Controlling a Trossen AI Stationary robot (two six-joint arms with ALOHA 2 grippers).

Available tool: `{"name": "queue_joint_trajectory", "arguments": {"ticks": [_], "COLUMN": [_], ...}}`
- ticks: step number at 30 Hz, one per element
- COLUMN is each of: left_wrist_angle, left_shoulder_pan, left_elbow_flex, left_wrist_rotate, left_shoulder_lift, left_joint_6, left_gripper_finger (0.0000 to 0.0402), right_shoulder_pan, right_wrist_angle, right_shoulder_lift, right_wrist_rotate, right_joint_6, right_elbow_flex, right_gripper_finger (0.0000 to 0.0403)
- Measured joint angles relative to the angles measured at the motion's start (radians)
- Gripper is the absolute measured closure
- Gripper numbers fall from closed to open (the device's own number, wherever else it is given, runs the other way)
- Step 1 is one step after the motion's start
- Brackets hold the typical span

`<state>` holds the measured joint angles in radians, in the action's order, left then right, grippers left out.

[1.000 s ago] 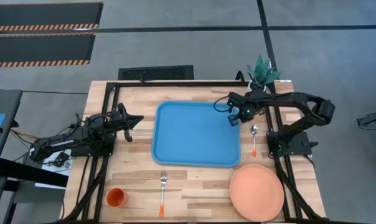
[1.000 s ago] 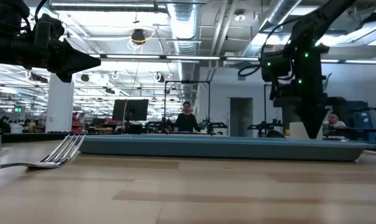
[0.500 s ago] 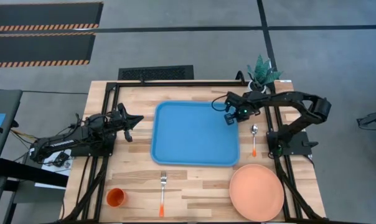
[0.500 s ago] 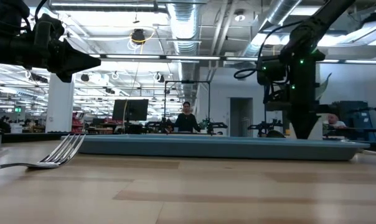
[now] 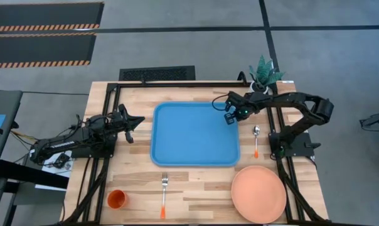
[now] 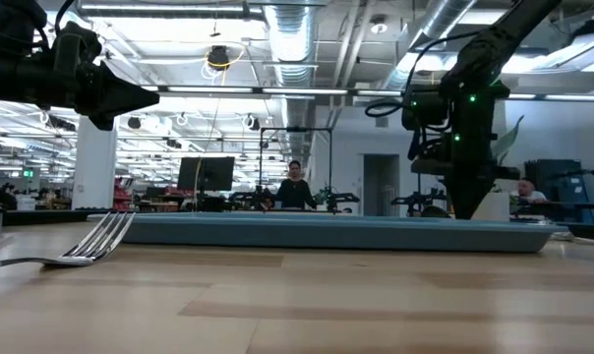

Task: Pick and place plate/cup/fork/spoon on tray
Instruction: Move the blue tray to the center of the table

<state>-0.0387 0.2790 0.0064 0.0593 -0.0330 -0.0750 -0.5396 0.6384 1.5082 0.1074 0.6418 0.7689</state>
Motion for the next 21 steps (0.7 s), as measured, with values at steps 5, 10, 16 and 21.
{"name": "queue_joint_trajectory", "arguments": {"ticks": [5,10,16,21], "left_wrist_angle": [0.000,0.000,0.000,0.000], "left_shoulder_pan": [0.000,0.000,0.000,0.000], "left_elbow_flex": [0.000,0.000,0.000,0.000], "left_wrist_rotate": [0.000,0.000,0.000,0.000], "left_shoulder_lift": [0.000,0.000,0.000,0.000], "left_joint_6": [0.000,0.000,0.000,0.000], "left_gripper_finger": [0.0401,0.0401,0.0401,0.0401], "right_shoulder_pan": [0.000,0.021,0.042,0.043], "right_wrist_angle": [-0.010,-0.033,-0.030,-0.024], "right_shoulder_lift": [0.000,0.000,0.000,0.000], "right_wrist_rotate": [0.000,0.000,0.000,-0.006], "right_joint_6": [-0.036,-0.085,-0.090,-0.089], "right_elbow_flex": [0.000,0.000,0.000,0.000], "right_gripper_finger": [0.0394,0.0394,0.0394,0.0394]}}
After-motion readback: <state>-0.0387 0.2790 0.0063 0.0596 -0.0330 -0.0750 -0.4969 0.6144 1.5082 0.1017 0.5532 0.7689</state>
